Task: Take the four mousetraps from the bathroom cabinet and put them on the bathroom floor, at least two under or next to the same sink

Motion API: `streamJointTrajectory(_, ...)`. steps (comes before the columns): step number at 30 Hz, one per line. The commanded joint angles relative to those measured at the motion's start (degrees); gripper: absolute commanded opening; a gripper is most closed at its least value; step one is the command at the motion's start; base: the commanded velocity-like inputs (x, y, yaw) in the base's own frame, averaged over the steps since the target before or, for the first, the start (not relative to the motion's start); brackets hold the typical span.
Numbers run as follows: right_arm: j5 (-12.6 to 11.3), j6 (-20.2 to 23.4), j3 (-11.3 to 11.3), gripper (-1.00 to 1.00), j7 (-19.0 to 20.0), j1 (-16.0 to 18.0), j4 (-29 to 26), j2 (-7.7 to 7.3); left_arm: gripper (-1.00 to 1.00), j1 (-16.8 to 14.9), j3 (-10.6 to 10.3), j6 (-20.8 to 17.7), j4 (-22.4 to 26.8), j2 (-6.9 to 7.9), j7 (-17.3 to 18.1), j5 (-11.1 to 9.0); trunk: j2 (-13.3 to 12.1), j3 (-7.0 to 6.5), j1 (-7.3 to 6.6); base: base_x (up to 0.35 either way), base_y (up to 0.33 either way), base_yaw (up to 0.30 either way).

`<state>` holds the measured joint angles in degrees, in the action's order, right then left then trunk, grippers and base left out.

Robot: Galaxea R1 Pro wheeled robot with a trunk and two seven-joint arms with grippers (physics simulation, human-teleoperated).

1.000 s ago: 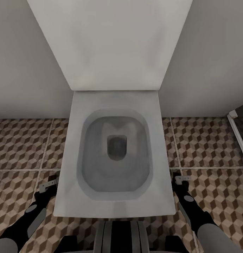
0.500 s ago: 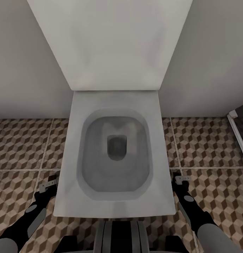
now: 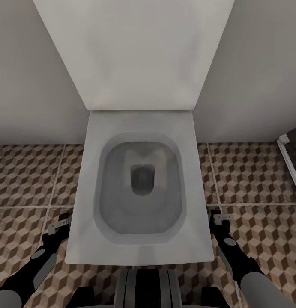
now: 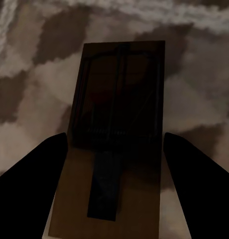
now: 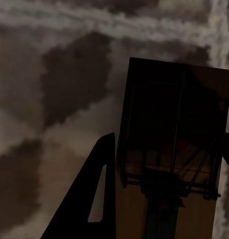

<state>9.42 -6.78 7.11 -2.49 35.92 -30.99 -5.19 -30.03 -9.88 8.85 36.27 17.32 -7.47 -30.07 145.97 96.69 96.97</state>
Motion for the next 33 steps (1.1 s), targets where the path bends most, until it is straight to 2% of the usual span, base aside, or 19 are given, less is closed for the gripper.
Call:
streamJointTrajectory(1, 0.47, -0.17, 0.18, -1.0, 0.03, 0.02, 0.05, 0.02, -1.0, -0.03, -0.49, 0.29, -0.01, 0.07, -0.5, -0.43, 0.01, 0.03, -0.01, 0.0, 0.0, 0.0)
streamJointTrajectory(28, 0.51, -0.24, 0.24, -1.0, -0.05, 0.02, 0.05, -0.09, -1.0, -0.03, -0.49, 0.29, -0.01, -0.03, -0.52, -0.43, 0.01, 0.03, -0.01, 0.0, 0.0, 0.0)
streamJointTrajectory(29, 0.51, -0.24, 0.22, 1.0, -0.23, 0.02, 0.05, -0.09, -1.0, -0.03, -0.49, 0.29, 0.0, -0.04, -0.52, -0.43, 0.01, 0.03, -0.01, 0.0, 0.0, 0.0)
streamJointTrajectory(33, 0.51, -0.25, 0.23, 1.0, -1.19, 0.02, 0.05, -0.09, -1.0, -0.03, -0.49, 0.29, 0.02, -0.04, -0.52, -0.43, 0.01, 0.03, -0.01, 0.0, 0.0, 0.0)
